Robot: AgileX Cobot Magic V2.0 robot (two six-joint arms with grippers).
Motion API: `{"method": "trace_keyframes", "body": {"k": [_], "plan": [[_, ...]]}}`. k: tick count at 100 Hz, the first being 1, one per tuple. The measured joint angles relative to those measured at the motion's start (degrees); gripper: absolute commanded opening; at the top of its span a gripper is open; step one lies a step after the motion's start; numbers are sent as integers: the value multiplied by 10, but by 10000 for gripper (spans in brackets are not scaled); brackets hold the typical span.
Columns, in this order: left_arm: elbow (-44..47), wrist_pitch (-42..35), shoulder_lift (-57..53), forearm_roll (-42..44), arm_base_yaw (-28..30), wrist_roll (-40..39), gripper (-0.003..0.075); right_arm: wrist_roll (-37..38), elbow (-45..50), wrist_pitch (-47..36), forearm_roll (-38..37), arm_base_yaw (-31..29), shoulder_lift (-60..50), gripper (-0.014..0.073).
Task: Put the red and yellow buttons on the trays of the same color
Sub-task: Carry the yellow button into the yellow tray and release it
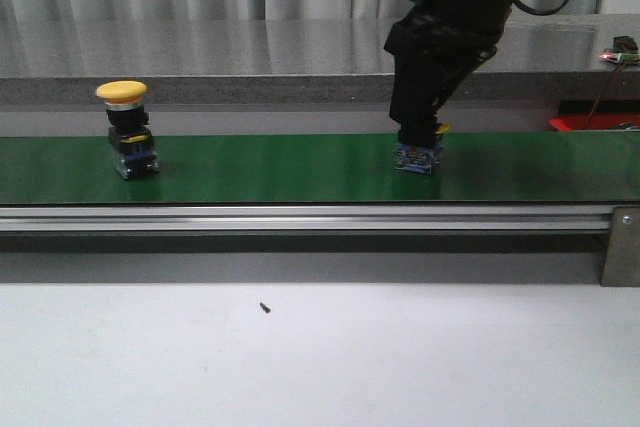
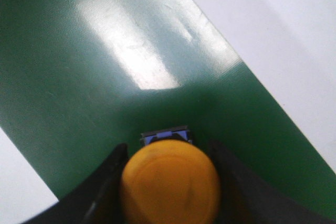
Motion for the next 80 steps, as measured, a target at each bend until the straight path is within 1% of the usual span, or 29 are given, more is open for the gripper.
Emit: {"method": "trace_keyframes", "body": {"k": [7,19,37,52,59,80], "plan": [[0,0,0,0,0,0,-20,20,0,0,-1,-5,-10,100],[0,0,0,0,0,0,-20,86,0,8,-18,-21,-44,100],[0,0,0,0,0,0,-20,203,13,21,-82,-57,-113,100],[0,0,0,0,0,0,-20,275,57,32,-123,-94,-175,100],[0,0,0,0,0,0,-20,294,84,34,-137,-113,-203,100],[0,0,0,0,0,0,-20,343,187,35,-147,-175,-290,100]]}}
